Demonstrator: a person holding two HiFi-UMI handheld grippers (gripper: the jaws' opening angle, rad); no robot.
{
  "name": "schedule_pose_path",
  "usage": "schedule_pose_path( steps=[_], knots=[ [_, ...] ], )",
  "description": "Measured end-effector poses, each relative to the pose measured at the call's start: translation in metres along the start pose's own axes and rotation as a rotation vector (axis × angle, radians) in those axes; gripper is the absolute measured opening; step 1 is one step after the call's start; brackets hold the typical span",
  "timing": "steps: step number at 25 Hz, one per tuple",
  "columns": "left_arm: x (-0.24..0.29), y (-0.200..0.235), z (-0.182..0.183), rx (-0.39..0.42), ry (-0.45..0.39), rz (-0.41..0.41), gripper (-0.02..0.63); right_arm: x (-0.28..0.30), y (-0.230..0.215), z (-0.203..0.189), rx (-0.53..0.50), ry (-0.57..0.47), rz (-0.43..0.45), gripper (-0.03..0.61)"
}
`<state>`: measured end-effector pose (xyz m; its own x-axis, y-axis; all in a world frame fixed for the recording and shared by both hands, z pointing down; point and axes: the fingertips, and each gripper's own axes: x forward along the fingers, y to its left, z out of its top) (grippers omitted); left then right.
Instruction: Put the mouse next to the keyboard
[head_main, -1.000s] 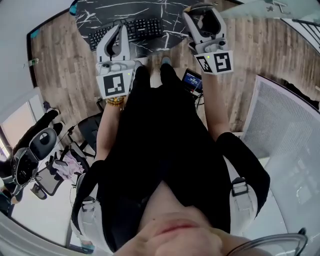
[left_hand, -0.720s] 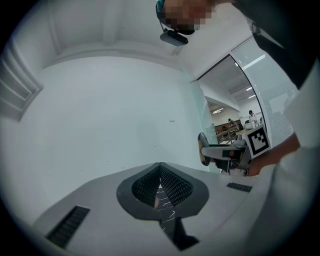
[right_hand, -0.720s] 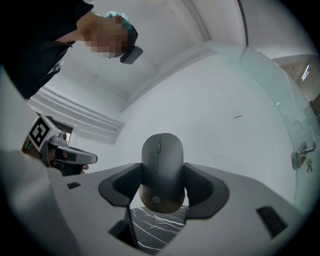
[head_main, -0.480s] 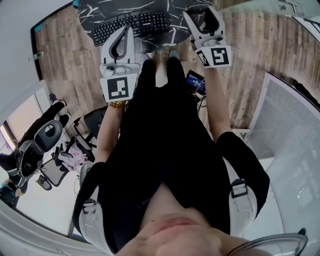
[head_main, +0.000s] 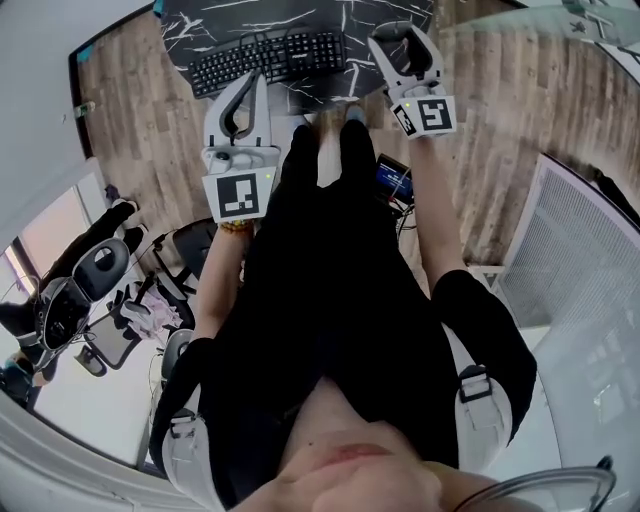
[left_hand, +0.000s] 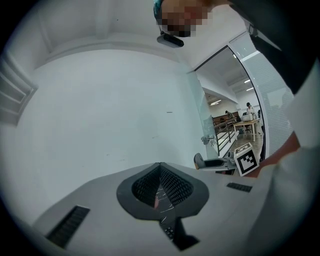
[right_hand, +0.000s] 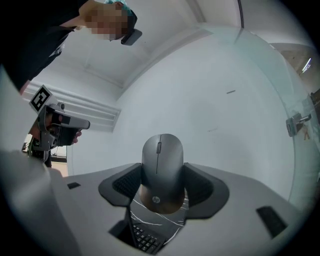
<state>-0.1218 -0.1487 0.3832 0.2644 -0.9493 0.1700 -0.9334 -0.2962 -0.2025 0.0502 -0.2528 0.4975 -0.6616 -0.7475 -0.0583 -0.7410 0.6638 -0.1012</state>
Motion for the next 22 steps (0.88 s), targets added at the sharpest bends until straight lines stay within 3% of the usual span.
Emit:
schedule_pose_path(
  steps=[14,22],
  knots=[
    [-0.002,0.001,-0.015,-0.006,0.046,0.023,0.012,-0.005,-0.010,-0.077,0.058,0.139,-0.001,0.281],
    [-0.001,0.003,-0.023,-0.002,0.068,0.032,0.012,-0.007,-0.015,-0.121,0.139,0.174,-0.016,0.281]
  ],
)
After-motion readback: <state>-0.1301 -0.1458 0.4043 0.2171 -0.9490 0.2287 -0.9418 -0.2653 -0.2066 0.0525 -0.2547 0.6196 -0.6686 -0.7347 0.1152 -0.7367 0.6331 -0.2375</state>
